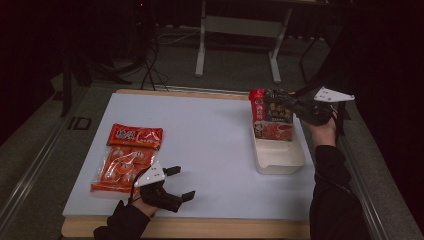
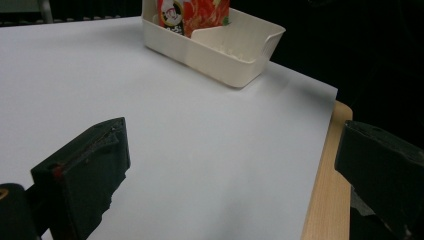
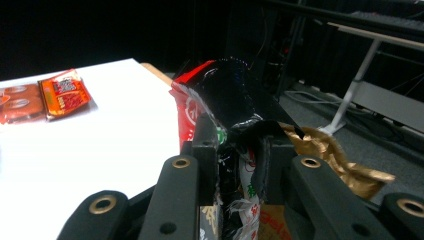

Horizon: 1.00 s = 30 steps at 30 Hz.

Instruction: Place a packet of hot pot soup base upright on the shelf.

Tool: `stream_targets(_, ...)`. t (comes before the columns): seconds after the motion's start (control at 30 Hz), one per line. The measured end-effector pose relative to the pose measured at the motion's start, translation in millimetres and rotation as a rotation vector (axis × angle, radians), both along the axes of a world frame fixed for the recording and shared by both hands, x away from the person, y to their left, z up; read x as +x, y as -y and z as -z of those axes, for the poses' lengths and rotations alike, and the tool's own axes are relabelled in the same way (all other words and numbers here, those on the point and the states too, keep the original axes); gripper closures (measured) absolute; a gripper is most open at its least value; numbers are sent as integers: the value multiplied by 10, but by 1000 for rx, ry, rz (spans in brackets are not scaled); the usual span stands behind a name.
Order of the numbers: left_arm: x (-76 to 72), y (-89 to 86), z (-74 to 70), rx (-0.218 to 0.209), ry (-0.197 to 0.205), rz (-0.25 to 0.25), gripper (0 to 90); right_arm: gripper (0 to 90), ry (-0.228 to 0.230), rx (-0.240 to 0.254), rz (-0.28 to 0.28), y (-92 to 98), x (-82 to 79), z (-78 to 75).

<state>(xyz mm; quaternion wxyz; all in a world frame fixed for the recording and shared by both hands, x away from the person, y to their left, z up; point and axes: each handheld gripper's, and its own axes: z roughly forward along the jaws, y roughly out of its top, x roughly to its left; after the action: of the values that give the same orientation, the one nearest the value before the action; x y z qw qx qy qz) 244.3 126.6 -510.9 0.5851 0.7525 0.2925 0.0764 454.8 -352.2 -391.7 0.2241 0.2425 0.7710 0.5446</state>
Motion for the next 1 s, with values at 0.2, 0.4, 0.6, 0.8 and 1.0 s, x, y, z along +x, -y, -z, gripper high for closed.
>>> stream_targets(0.2,3,-6,14,-1,0,-4,36,712,-66,44,49,84,-15,102)
stream_targets(0.4,25,-16,23,-1,-14,-8,36,646,-98,10,133,151,-88,110)
stream_targets(0.6,21,6,15,40,0,-6,36,593,-103,-24,179,156,-163,64)
stream_targets(0.8,33,1,21,34,-9,-2,36,472,-104,75,155,139,-242,-74)
stream_targets(1.0,21,2,-4,18,18,15,37,379,-78,91,151,39,-356,-285)
